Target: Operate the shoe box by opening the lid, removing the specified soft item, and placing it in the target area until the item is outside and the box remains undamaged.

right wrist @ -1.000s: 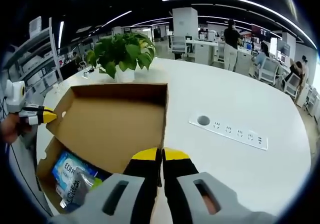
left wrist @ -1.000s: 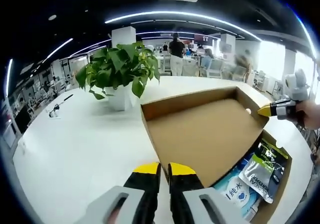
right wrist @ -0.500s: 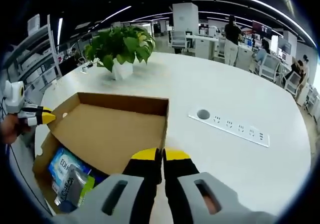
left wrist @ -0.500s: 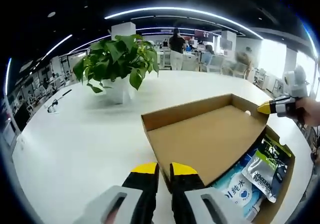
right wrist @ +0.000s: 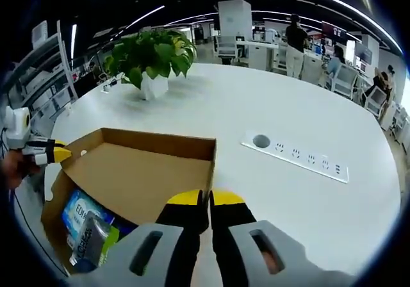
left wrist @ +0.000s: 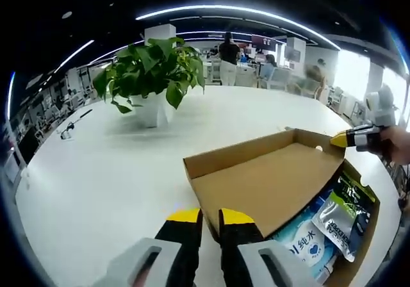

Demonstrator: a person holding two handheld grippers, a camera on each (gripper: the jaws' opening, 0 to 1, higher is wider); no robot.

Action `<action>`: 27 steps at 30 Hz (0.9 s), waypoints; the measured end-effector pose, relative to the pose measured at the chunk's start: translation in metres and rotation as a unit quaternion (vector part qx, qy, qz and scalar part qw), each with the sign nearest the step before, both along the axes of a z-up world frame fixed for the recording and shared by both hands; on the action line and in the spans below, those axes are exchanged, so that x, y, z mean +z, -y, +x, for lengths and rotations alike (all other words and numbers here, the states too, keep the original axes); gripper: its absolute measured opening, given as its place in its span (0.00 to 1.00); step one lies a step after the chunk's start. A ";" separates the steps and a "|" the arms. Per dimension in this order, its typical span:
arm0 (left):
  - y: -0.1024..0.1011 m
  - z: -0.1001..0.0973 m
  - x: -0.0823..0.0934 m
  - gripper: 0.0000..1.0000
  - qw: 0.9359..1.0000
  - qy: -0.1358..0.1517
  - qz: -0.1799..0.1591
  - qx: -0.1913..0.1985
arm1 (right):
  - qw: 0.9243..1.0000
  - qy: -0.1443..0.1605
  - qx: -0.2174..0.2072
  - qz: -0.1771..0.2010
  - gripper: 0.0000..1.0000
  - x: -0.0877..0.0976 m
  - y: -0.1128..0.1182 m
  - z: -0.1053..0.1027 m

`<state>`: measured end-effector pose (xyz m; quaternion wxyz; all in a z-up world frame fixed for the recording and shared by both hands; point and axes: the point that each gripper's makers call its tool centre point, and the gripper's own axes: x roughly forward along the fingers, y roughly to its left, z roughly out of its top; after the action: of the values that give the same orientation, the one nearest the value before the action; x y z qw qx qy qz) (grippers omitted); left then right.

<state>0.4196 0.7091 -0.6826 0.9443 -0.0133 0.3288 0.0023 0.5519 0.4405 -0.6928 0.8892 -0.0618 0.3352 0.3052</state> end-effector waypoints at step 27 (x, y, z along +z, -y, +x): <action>0.005 -0.040 0.015 0.16 1.000 0.008 -0.022 0.013 | 0.999 -0.011 -0.017 0.026 0.12 0.021 0.030 -0.028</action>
<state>0.3793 0.7045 -0.6676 0.9462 -0.0388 0.3212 0.0070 0.5239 0.4105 -0.6714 0.8918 -0.0297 0.3376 0.2996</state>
